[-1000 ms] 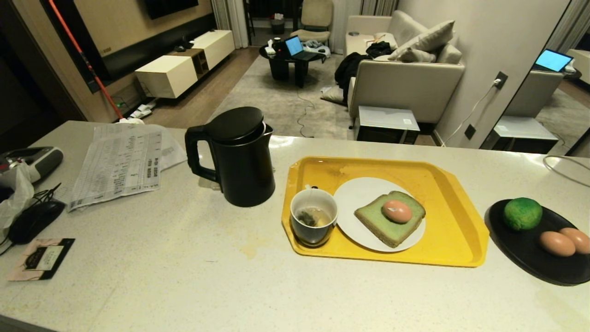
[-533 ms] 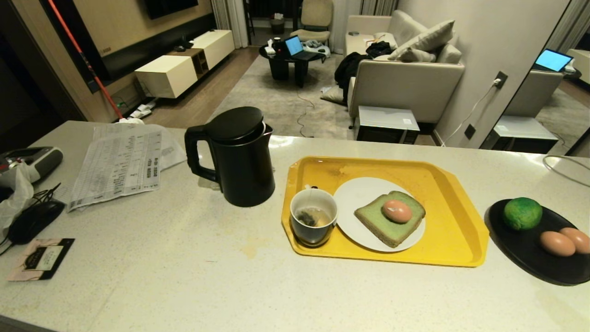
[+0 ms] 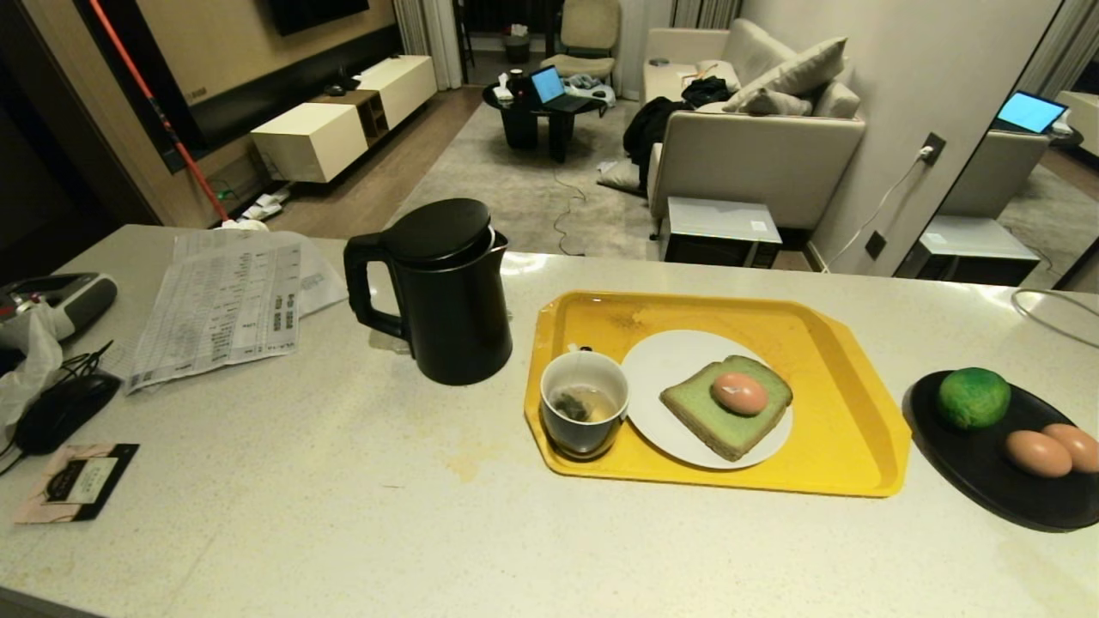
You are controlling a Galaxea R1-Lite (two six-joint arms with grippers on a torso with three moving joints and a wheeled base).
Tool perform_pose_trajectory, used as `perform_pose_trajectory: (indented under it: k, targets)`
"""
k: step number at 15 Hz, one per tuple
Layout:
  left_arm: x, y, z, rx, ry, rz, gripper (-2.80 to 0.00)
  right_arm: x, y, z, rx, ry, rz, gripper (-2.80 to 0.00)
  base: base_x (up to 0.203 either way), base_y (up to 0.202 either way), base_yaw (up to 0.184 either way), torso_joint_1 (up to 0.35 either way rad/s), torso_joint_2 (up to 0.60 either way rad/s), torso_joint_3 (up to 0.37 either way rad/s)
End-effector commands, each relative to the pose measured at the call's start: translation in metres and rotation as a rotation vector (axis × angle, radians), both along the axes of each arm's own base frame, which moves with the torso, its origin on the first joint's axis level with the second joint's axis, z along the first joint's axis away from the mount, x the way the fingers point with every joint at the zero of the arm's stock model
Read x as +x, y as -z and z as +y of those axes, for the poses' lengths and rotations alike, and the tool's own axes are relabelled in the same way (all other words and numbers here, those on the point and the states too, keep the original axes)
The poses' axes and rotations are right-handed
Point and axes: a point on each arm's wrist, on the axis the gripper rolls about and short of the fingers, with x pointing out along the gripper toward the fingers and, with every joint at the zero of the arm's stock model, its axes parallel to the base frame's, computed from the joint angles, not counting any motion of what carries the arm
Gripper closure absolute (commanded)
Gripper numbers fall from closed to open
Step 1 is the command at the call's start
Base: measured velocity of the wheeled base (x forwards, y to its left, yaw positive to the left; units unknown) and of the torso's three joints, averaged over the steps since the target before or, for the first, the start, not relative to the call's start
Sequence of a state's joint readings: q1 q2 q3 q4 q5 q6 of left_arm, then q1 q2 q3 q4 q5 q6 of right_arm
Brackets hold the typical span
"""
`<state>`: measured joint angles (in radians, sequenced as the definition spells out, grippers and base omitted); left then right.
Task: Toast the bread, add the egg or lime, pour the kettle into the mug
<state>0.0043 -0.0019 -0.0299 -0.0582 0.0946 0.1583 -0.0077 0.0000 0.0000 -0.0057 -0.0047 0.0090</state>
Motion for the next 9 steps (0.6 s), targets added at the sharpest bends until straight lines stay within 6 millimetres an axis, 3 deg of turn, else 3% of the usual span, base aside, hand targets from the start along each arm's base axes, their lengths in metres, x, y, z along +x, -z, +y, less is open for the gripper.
perform_pose_trajectory:
  k: [1, 4, 7, 9]
  targets:
    - [0.0018, 0.0051, -0.0018, 0.018, 0.079, 0.020, 0.00, 0.0002, 0.0008, 0.0000, 0.000, 0.000, 0.003, 0.00, 0.000, 0.000, 0.000, 0.000, 0.00, 0.000]
    - [0.0029, 0.0136, -0.0032, 0.039, 0.142, 0.084, 0.00, 0.0002, 0.0008, 0.0000, 0.000, 0.000, 0.003, 0.00, 0.000, 0.000, 0.000, 0.000, 0.00, 0.000]
    - [0.0029, 0.0143, -0.0024, -0.134, 0.112, 0.083, 0.00, 0.0002, 0.0008, 0.0000, 0.000, 0.000, 0.003, 0.00, 0.000, 0.000, 0.000, 0.000, 0.00, 0.000]
    - [0.0029, 0.0139, -0.0019, -0.159, 0.094, 0.076, 0.00, 0.0002, 0.0008, 0.0000, 0.000, 0.000, 0.003, 0.00, 0.000, 0.000, 0.000, 0.000, 0.00, 0.000]
